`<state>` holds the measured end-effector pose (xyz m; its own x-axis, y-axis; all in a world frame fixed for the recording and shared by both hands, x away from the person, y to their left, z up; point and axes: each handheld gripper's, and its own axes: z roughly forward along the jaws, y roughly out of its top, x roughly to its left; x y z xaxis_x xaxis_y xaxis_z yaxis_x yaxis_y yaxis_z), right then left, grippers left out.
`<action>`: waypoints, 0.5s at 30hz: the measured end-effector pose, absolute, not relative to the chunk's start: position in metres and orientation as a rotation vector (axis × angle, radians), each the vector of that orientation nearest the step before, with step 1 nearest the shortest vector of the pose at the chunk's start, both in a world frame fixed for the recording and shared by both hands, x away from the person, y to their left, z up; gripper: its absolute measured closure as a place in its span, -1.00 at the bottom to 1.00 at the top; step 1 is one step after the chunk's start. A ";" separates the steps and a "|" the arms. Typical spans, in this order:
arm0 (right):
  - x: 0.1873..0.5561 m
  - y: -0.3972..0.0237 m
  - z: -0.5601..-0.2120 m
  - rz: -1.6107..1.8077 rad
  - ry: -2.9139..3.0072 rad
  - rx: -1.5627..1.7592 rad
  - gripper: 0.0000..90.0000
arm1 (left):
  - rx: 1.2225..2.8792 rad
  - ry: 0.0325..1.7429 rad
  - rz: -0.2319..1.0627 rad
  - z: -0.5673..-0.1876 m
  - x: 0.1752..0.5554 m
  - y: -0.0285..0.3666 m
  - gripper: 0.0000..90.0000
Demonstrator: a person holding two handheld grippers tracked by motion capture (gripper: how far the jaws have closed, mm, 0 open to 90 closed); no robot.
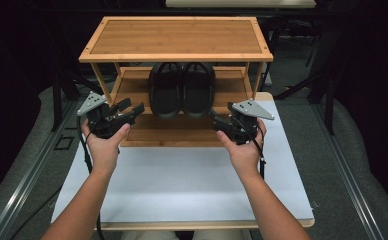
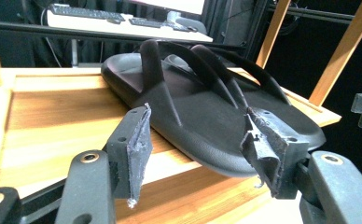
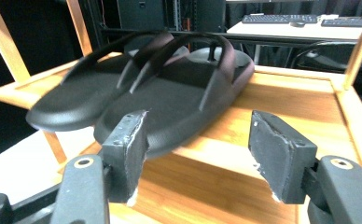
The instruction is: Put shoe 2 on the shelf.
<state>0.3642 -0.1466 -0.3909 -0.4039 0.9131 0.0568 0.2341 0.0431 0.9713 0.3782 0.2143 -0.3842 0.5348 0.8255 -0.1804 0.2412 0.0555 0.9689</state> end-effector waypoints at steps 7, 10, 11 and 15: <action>0.348 -0.157 -0.400 1.408 1.715 1.161 -0.18 | 1.474 0.953 0.583 -0.389 0.360 0.227 -0.08; 0.340 -0.157 -0.405 1.412 1.719 1.151 -0.18 | 1.468 0.940 0.582 -0.392 0.352 0.230 -0.08; 0.337 -0.157 -0.406 1.405 1.725 1.140 -0.18 | 1.468 0.936 0.589 -0.393 0.348 0.231 -0.09; 0.322 -0.160 -0.410 1.386 1.726 1.100 -0.18 | 1.470 0.932 0.594 -0.398 0.338 0.237 -0.09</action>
